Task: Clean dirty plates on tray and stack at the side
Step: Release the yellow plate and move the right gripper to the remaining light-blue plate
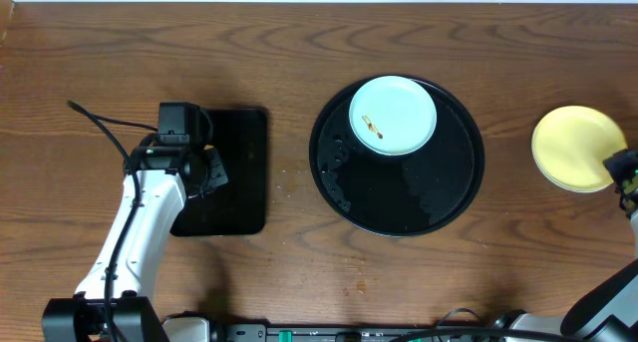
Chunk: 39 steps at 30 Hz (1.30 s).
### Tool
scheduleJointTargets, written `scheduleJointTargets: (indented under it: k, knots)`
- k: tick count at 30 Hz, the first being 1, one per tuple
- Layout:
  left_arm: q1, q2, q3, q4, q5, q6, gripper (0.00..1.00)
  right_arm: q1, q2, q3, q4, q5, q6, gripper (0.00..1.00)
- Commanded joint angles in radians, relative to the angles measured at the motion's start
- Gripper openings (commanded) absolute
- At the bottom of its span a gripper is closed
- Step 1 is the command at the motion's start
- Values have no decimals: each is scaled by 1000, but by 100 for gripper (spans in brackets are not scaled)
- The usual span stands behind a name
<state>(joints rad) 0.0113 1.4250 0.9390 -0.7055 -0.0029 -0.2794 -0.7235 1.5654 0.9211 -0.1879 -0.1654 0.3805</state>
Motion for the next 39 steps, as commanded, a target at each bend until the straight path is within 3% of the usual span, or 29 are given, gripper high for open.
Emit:
scheduleJointTargets:
  k: [1,7,12,15,18,23,25,29,39]
  knots:
    - [5,7,-4,0,-5,16,8,50,10,35,-11,-149,-90,47]
    - [5,7,-4,0,-5,16,8,254,21,216,-225,-195,-294,41]
    - [5,7,-4,-4,-5,16,8,488,148,524,-560,-200,-444,55]
    - [5,7,-4,-4,-5,16,8,599,307,747,-772,-198,-544,59]
    - [5,7,-4,-10,-5,16,8,668,441,890,-867,-187,-594,60]
    - [5,7,-4,-23,-5,17,8,741,571,942,-809,-140,-591,59]
    - [5,7,-6,-26,-5,17,8,763,600,940,-780,-122,-586,47]
    - [5,7,-6,-26,-5,17,8,798,655,935,-713,-113,-576,41]
    - [5,7,-8,-27,-5,17,8,825,756,935,-662,23,-542,38]
